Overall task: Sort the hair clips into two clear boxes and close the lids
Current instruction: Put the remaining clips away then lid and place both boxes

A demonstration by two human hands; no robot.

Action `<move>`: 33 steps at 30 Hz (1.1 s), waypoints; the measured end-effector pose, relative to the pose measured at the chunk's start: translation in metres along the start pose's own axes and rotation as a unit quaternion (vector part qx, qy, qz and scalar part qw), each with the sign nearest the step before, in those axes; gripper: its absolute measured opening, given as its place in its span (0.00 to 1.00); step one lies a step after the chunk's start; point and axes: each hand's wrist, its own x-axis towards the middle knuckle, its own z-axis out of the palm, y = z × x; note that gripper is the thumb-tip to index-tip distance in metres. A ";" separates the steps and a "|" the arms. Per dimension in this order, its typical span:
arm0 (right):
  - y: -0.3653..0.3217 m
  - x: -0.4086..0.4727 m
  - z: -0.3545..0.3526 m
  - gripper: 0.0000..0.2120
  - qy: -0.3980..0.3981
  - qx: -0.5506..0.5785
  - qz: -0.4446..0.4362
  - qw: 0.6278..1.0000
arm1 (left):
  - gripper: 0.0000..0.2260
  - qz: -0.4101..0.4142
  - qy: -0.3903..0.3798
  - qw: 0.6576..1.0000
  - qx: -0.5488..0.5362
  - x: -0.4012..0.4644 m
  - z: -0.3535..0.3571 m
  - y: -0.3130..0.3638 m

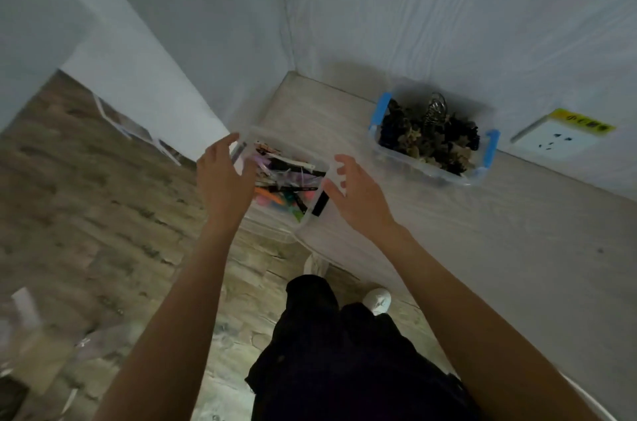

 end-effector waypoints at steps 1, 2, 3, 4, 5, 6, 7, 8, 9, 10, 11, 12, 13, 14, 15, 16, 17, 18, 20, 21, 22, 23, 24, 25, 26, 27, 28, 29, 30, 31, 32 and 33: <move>-0.003 0.001 0.005 0.23 -0.016 0.024 0.026 0.999 | 0.19 -0.031 -0.010 0.999 0.014 0.000 -0.003 -0.009; -0.007 0.003 0.010 0.24 -0.022 0.054 0.047 0.997 | 0.20 -0.066 -0.031 0.997 0.012 0.000 -0.006 -0.015; -0.009 0.004 0.013 0.25 -0.023 0.088 0.066 0.994 | 0.20 -0.103 -0.055 0.993 -0.006 0.001 -0.007 -0.018; -0.010 0.006 0.016 0.26 -0.018 0.116 0.082 0.990 | 0.19 -0.136 -0.076 0.987 -0.026 0.003 -0.009 -0.020; -0.012 0.008 0.020 0.26 -0.009 0.132 0.095 0.987 | 0.17 -0.155 -0.091 0.983 -0.042 0.005 -0.010 -0.021; -0.013 0.008 0.021 0.27 0.001 0.134 0.102 0.986 | 0.16 -0.157 -0.098 0.982 -0.050 0.007 -0.011 -0.021; -0.014 0.009 0.023 0.28 0.011 0.124 0.102 0.987 | 0.16 -0.148 -0.099 0.982 -0.057 0.008 -0.013 -0.021; -0.014 0.009 0.024 0.29 0.023 0.109 0.097 0.989 | 0.15 -0.134 -0.097 0.984 -0.068 0.009 -0.014 -0.021; -0.014 0.009 0.024 0.29 0.040 0.094 0.092 0.991 | 0.16 -0.117 -0.091 0.986 -0.078 0.009 -0.015 -0.020; -0.015 0.009 0.021 0.29 0.060 0.084 0.090 0.991 | 0.16 -0.101 -0.084 0.987 -0.090 0.010 -0.016 -0.020; -0.016 0.010 0.019 0.29 0.081 0.078 0.090 0.990 | 0.16 -0.089 -0.079 0.987 -0.108 0.013 -0.016 -0.020; -0.017 0.012 0.015 0.28 0.103 0.075 0.088 0.988 | 0.16 -0.081 -0.076 0.985 -0.135 0.016 -0.015 -0.018; -0.019 0.015 0.012 0.28 0.127 0.071 0.083 0.986 | 0.16 -0.073 -0.077 0.981 -0.165 0.020 -0.014 -0.016; -0.022 0.019 0.009 0.27 0.147 0.064 0.071 0.984 | 0.17 -0.064 -0.079 0.977 -0.190 0.025 -0.013 -0.012; -0.025 0.025 0.006 0.27 0.158 0.050 0.057 0.985 | 0.17 -0.059 -0.082 0.973 -0.208 0.029 -0.011 -0.006; -0.028 0.032 0.002 0.27 0.162 0.029 0.041 0.986 | 0.17 -0.054 -0.090 0.970 -0.218 0.034 -0.007 0.000; -0.030 0.041 -0.001 0.26 0.162 0.000 0.028 0.986 | 0.18 -0.051 -0.102 0.969 -0.220 0.039 -0.002 0.007; -0.032 0.051 -0.004 0.25 0.162 -0.031 0.019 0.986 | 0.19 -0.052 -0.116 0.968 -0.219 0.045 0.003 0.013; -0.035 0.073 -0.009 0.25 0.148 -0.090 0.031 0.984 | 0.22 -0.053 -0.134 0.966 -0.216 0.056 0.014 0.024; -0.036 0.082 -0.012 0.26 0.137 -0.113 0.048 0.983 | 0.23 -0.050 -0.136 0.967 -0.212 0.061 0.019 0.026; -0.036 0.091 -0.013 0.26 0.127 -0.129 0.066 0.981 | 0.23 -0.041 -0.138 0.967 -0.208 0.069 0.024 0.027; -0.036 0.097 -0.014 0.27 0.117 -0.142 0.077 0.980 | 0.23 -0.033 -0.143 0.968 -0.203 0.076 0.029 0.026; -0.035 0.104 -0.014 0.27 0.105 -0.154 0.084 0.979 | 0.23 -0.025 -0.149 0.969 -0.197 0.082 0.034 0.024; -0.033 0.108 -0.013 0.27 0.090 -0.164 0.090 0.978 | 0.23 -0.018 -0.158 0.969 -0.188 0.086 0.038 0.022; -0.032 0.112 -0.012 0.26 0.076 -0.166 0.099 0.978 | 0.23 -0.009 -0.166 0.970 -0.180 0.089 0.041 0.020; -0.030 0.116 -0.011 0.24 0.065 -0.169 0.110 0.977 | 0.23 0.002 -0.176 0.969 -0.172 0.091 0.045 0.018; -0.028 0.118 -0.009 0.23 0.059 -0.180 0.121 0.975 | 0.23 0.016 -0.184 0.969 -0.165 0.092 0.047 0.016; -0.026 0.118 -0.006 0.22 0.062 -0.195 0.122 0.971 | 0.22 0.031 -0.190 0.969 -0.157 0.092 0.049 0.013; -0.026 0.115 -0.002 0.21 0.082 -0.208 0.109 0.969 | 0.22 0.048 -0.190 0.970 -0.147 0.091 0.050 0.010; -0.027 0.110 0.004 0.20 0.119 -0.211 0.077 0.967 | 0.22 0.063 -0.183 0.972 -0.135 0.090 0.050 0.006; -0.029 0.101 0.009 0.18 0.159 -0.205 0.031 0.965 | 0.22 0.081 -0.170 0.974 -0.126 0.087 0.049 0.003; -0.030 0.090 0.016 0.16 0.192 -0.193 -0.017 0.962 | 0.21 0.095 -0.157 0.976 -0.116 0.082 0.046 -0.004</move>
